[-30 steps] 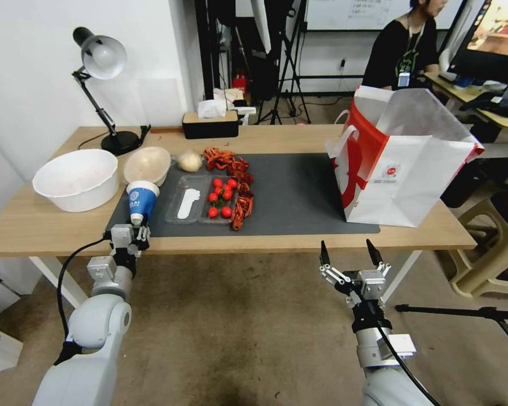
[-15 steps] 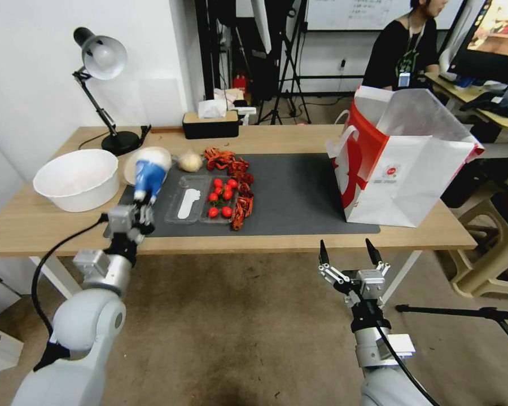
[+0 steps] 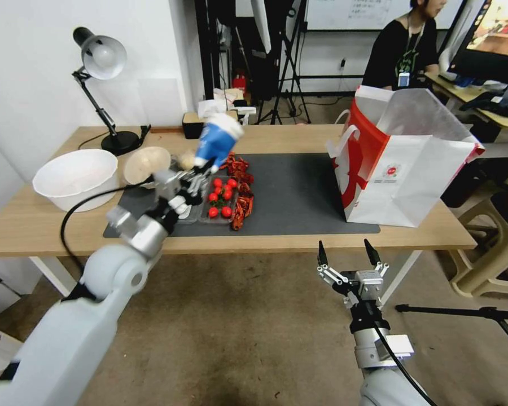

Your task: Pick up the trash from the table and place it into the takeout bag.

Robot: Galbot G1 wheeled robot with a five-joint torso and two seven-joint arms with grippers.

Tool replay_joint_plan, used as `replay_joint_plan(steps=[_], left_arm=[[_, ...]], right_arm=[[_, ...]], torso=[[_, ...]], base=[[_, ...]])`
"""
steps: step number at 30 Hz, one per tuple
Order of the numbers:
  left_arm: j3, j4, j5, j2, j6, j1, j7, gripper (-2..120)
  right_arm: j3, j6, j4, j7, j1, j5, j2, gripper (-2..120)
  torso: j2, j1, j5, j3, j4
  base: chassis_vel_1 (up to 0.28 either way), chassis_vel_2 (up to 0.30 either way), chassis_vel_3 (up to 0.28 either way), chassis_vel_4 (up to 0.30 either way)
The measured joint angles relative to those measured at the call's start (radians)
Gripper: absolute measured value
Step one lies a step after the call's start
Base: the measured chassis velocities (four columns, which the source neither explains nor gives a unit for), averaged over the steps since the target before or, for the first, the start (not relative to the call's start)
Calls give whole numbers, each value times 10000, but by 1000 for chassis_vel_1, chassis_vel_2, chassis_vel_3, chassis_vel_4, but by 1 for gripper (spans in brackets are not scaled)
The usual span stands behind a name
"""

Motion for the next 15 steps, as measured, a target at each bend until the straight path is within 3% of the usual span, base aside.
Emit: replay_joint_plan(steps=[3, 6, 7, 10, 15], left_arm=[[661, 327, -432, 37, -37, -778, 40, 4], [1871, 923, -905, -80, -104, -2002, 55, 4], [1871, 923, -905, -80, -104, -2002, 55, 4], [3061, 1585, -1350, -437, -111, -3385, -9, 4], [3929, 2261, -1627, -875, -107, -4618, -138, 4]], right_arm=[[2, -22, -4, 7, 7, -14, -26, 99], [-1, -57, -82, 12, 100, -40, -90, 100], [-1, -57, -82, 12, 100, -40, -90, 100], [-17, -110, -144, 13, 195, -55, -130, 100], [-45, -130, -189, 13, 202, -85, -155, 100]], torso=[[0, 0, -1, 0, 2], [-1, 0, 0, 0, 2], [-1, 0, 0, 0, 2], [0, 2, 2, 0, 0], [-1, 2, 3, 0, 0]], base=[[0, 0, 0, 0], [0, 0, 0, 0], [0, 0, 0, 0], [0, 0, 0, 0], [0, 0, 0, 0]])
